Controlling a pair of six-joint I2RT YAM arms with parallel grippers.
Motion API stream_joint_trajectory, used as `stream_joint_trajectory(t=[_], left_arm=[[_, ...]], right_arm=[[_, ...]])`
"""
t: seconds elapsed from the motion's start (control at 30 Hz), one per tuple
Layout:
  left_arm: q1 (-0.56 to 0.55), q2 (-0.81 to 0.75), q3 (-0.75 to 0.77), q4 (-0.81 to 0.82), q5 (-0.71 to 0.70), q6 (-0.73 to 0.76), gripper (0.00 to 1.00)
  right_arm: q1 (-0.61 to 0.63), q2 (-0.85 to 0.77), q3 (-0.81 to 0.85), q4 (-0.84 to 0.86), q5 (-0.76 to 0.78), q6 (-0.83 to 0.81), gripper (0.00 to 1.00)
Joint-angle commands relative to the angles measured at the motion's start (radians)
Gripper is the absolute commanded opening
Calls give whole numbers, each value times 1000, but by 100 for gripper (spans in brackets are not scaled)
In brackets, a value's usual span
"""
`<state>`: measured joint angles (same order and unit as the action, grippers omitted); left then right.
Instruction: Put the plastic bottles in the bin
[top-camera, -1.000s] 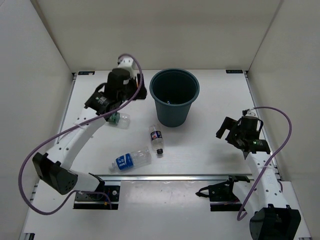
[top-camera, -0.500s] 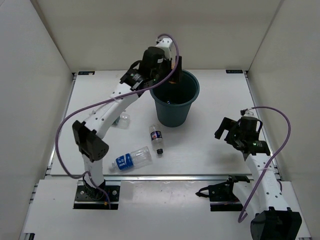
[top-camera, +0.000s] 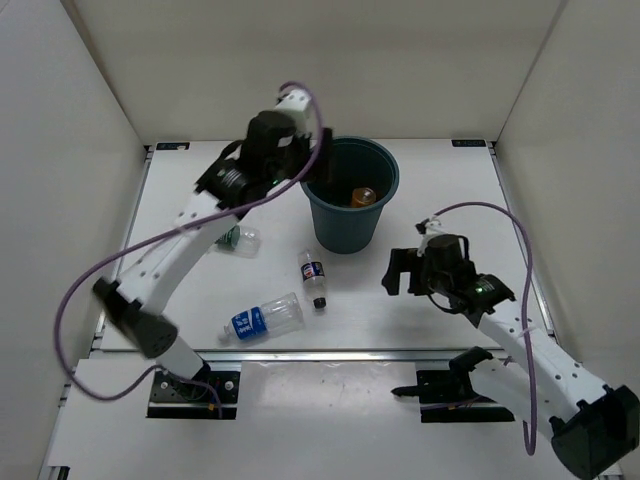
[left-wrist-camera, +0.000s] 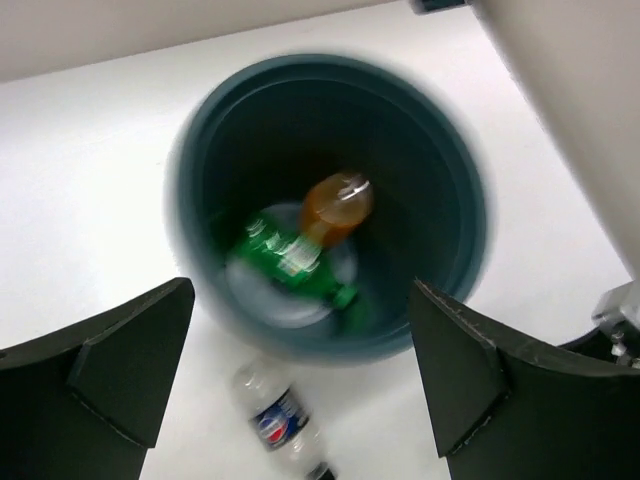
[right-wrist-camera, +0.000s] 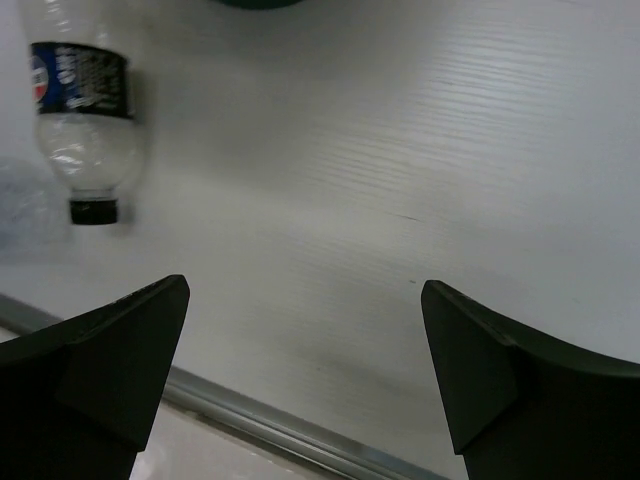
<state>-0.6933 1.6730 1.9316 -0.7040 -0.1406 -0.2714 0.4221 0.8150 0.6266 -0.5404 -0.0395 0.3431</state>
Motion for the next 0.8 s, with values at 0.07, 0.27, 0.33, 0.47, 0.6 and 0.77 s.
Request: stream_joint_trajectory(t=[0.07, 0.27, 0.33, 0.47, 0.6, 0.77], left_arm=[[106, -393, -498, 3, -148, -122, 99], [293, -807, -931, -199, -166, -250, 98], [301, -939, -1011, -328, -194, -305, 99], [302, -1088, -1030, -483, -217, -391, 99], [279, -1134, -973, -575, -226, -434, 98], [232, -1183, -985, -597, -211, -485, 99]], right_arm=[[222, 169, 102, 186, 73, 108, 99], [340, 422, 222, 318, 67, 125, 99], [378, 531, 274, 338, 84, 112, 99], [432, 674, 372, 353, 134, 125, 99], [513, 794, 435, 378, 211, 97, 99], [578, 859, 426, 414, 320, 135, 93]])
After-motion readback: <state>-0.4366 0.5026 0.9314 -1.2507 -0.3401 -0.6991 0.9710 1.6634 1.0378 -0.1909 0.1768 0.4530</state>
